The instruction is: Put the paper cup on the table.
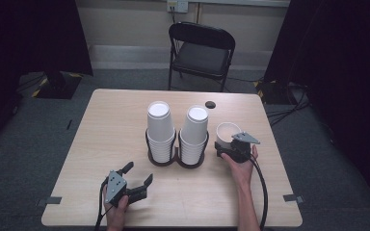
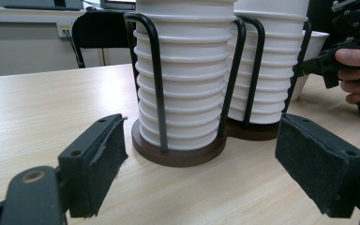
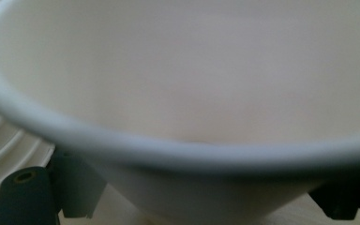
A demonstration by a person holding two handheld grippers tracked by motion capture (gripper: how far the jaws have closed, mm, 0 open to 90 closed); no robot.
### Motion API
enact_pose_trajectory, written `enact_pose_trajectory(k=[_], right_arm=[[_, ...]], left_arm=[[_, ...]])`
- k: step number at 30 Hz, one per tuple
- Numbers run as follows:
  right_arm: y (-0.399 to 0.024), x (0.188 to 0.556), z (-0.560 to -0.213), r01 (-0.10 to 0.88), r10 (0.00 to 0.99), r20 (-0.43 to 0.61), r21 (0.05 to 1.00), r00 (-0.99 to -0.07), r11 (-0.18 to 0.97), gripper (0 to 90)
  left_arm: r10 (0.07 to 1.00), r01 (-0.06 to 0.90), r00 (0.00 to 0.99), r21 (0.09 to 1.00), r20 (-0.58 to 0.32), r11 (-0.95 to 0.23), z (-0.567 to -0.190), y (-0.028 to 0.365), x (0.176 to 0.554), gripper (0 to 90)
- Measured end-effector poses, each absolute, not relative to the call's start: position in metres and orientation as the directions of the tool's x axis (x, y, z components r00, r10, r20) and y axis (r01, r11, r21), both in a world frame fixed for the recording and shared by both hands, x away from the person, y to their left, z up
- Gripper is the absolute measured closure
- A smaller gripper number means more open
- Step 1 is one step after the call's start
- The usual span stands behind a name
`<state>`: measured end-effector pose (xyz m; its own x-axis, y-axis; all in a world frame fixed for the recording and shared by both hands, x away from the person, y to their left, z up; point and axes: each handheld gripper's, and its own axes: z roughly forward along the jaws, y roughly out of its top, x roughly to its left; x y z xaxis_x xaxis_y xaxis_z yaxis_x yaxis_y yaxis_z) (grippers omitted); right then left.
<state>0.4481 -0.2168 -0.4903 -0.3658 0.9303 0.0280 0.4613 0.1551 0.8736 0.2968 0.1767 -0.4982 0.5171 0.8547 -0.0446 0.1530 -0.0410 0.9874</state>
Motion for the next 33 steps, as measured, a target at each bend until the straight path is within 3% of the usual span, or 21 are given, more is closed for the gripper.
enact_pose_trajectory(k=[13,33], right_arm=[[-0.221,0.439,-0.495,0.529,0.932,0.072,0.837,-0.355,0.137,13.8],[-0.229,0.386,-0.489,0.439,0.936,0.136,0.898,-0.325,0.022,14.5]], left_arm=[[0.855,0.141,0.517,0.989,-0.033,-0.047,-0.498,0.176,0.296,16.2],[0.869,0.163,0.494,0.986,-0.042,-0.045,-0.498,0.175,0.297,16.6]])
